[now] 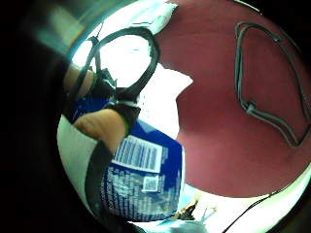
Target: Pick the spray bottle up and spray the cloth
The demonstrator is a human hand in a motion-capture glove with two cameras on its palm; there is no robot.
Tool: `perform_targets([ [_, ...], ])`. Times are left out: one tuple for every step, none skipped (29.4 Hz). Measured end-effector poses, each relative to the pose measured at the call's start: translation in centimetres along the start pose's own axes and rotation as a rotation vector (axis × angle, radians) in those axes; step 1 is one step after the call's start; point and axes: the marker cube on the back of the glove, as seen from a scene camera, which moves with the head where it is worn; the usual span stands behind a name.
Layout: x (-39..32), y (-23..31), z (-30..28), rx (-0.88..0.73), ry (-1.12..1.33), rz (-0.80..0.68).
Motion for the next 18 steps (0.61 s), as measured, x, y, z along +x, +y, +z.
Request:
perform_targets([
  [0.03,-0.04,0.0,0.0,-0.003,0.003],
  [0.07,-0.09,0.01,0.0,-0.005,0.005],
  [0.1,-0.14,0.03,0.0,-0.008,0.006],
  [0.12,-0.18,0.06,0.001,-0.009,0.005],
  [0.13,-0.22,0.11,0.0,-0.01,0.003],
  [0.12,-0.25,0.16,0.0,-0.011,0.001],
  [0.11,-0.27,0.21,-0.001,-0.011,0.0],
  [0.08,-0.28,0.27,-0.002,-0.011,-0.001],
  [0.05,-0.29,0.32,-0.003,-0.011,-0.002],
  [0.02,-0.3,0.38,-0.004,-0.011,-0.002],
  [0.0,-0.3,0.44,-0.005,-0.011,-0.002],
  [-0.02,-0.3,0.49,-0.006,-0.011,-0.002],
  [-0.04,-0.29,0.52,-0.005,-0.011,-0.002],
  [-0.06,-0.29,0.54,-0.004,-0.013,-0.002],
  [-0.08,-0.3,0.55,-0.002,-0.014,-0.001],
  [-0.1,-0.31,0.55,0.0,-0.015,-0.001],
  [-0.12,-0.33,0.56,0.002,-0.016,-0.001],
  [-0.14,-0.33,0.57,0.003,-0.017,-0.001],
])
